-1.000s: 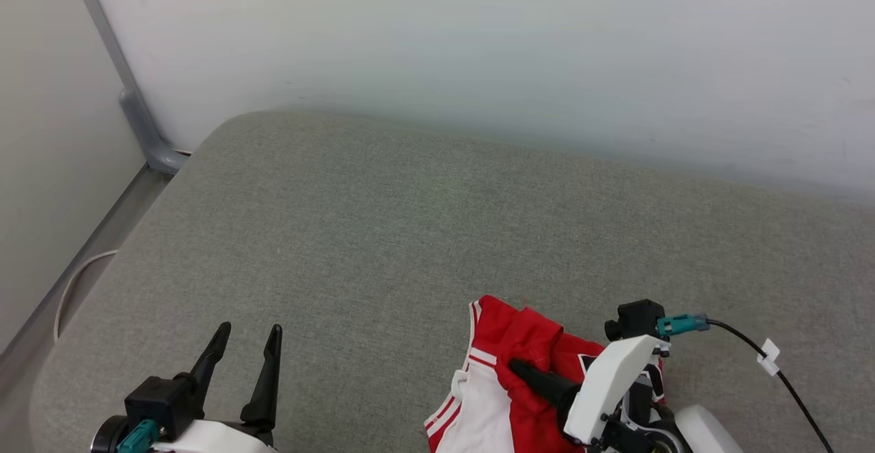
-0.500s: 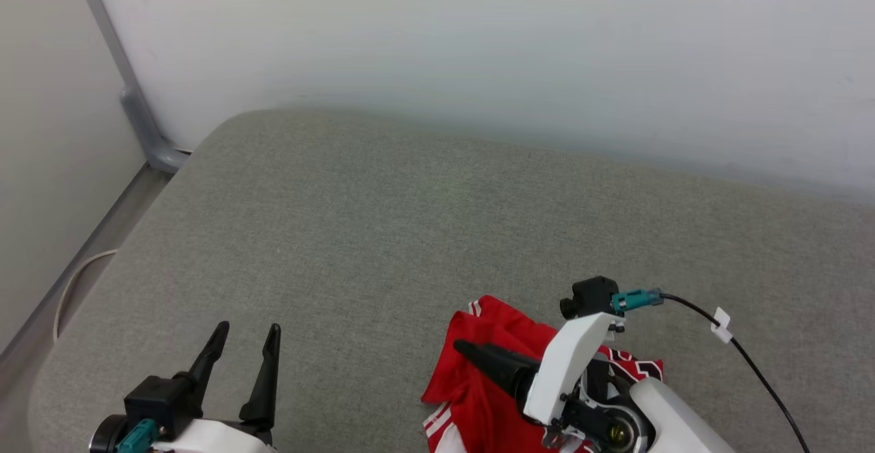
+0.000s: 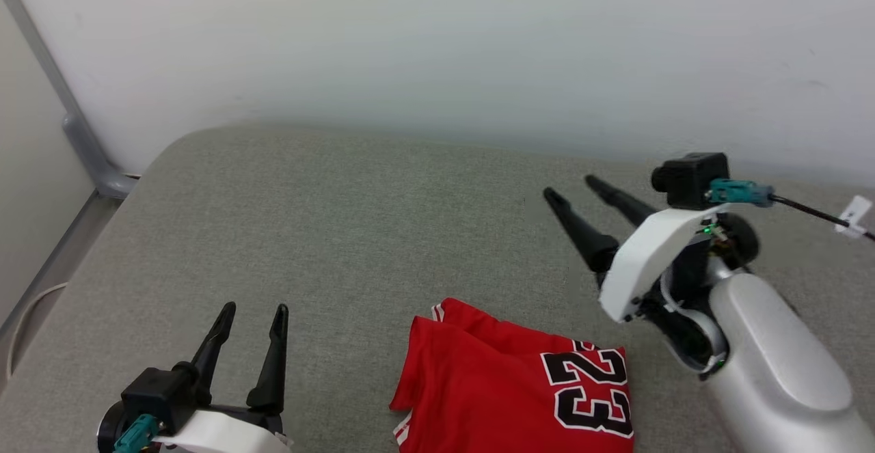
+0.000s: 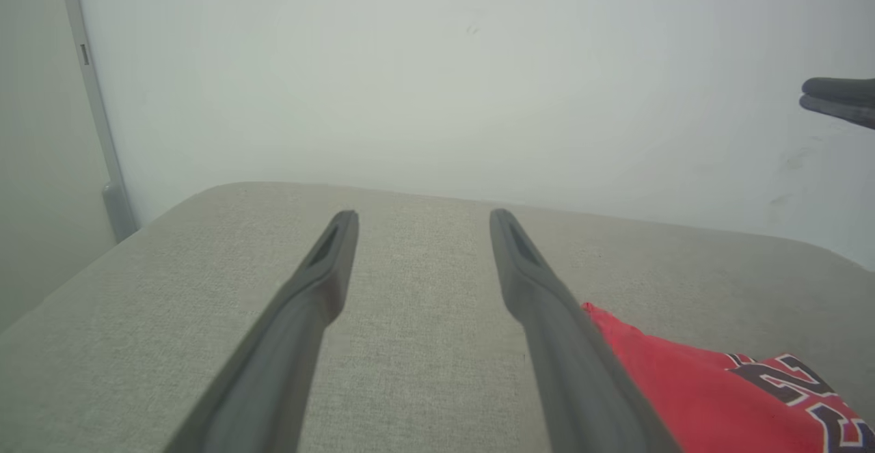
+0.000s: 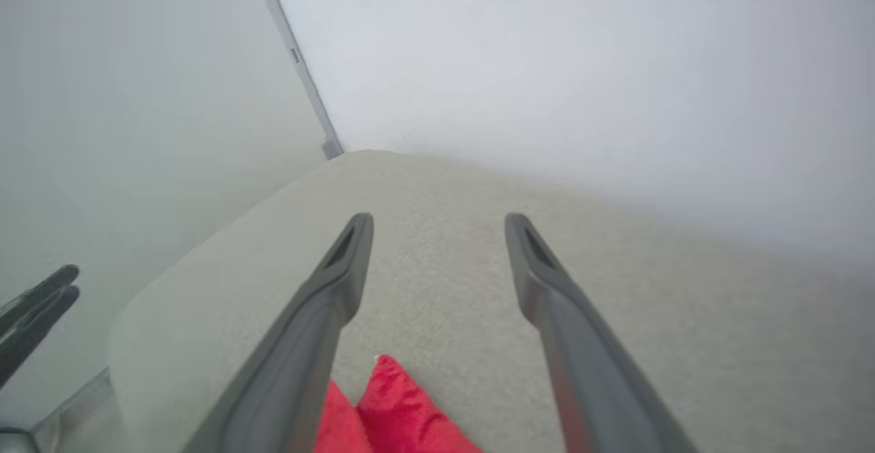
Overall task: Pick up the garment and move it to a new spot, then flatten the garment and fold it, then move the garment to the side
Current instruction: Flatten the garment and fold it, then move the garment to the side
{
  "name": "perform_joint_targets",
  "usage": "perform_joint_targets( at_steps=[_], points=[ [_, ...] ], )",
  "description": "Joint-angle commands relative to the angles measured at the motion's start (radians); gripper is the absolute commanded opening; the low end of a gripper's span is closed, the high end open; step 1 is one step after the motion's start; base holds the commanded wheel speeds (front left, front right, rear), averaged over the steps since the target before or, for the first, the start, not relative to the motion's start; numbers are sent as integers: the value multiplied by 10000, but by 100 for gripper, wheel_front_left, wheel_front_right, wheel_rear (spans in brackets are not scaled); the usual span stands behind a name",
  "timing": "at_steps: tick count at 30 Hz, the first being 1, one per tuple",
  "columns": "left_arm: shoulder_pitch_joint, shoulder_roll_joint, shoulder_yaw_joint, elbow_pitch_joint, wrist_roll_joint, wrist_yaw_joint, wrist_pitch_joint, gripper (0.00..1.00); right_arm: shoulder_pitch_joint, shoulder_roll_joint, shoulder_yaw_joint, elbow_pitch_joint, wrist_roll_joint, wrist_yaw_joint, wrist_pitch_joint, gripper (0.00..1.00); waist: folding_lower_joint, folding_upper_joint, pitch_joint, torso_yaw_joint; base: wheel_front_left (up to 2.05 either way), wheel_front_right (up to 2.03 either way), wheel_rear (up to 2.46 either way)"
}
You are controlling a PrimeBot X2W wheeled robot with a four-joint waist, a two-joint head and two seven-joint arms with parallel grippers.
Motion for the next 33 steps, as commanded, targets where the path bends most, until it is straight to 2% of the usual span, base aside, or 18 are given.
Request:
perform_joint_targets(
  at_steps=[1,6,11,16,22,27,33],
  points=[
    [-62,-99,45,-92,37,-60,-22,100,146,-417,-35,-481,-814,-5,-299,100,0,0,42,-122,0,0,0],
    [-101,-259,102,-291,243,-141,-22,100,957,-1513,-906,-1797,-2768,-7,-1167,100,0,0,164,-428,0,0,0],
    [-38,-444,179,-477,481,-216,-22,100,2210,-1755,-2141,-2667,-3691,-8,-1878,100,0,0,273,-645,0,0,0],
    [167,-625,228,-623,748,-296,-22,100,3585,-1129,-3509,-3331,-4079,-8,-2586,100,0,0,339,-770,0,0,0],
    [293,-681,318,-825,1002,-373,-22,100,4883,-324,-4372,-3828,-4559,-8,-3256,100,0,0,382,-820,0,0,0],
    [387,-732,557,-1022,1202,-401,-22,100,5455,292,-4675,-3881,-4653,-7,-3651,100,0,0,433,-830,0,0,0],
    [396,-778,574,-996,1432,-407,-22,100,5611,610,-4706,-3838,-4754,-7,-3721,100,0,0,475,-854,0,0,0]
  ],
)
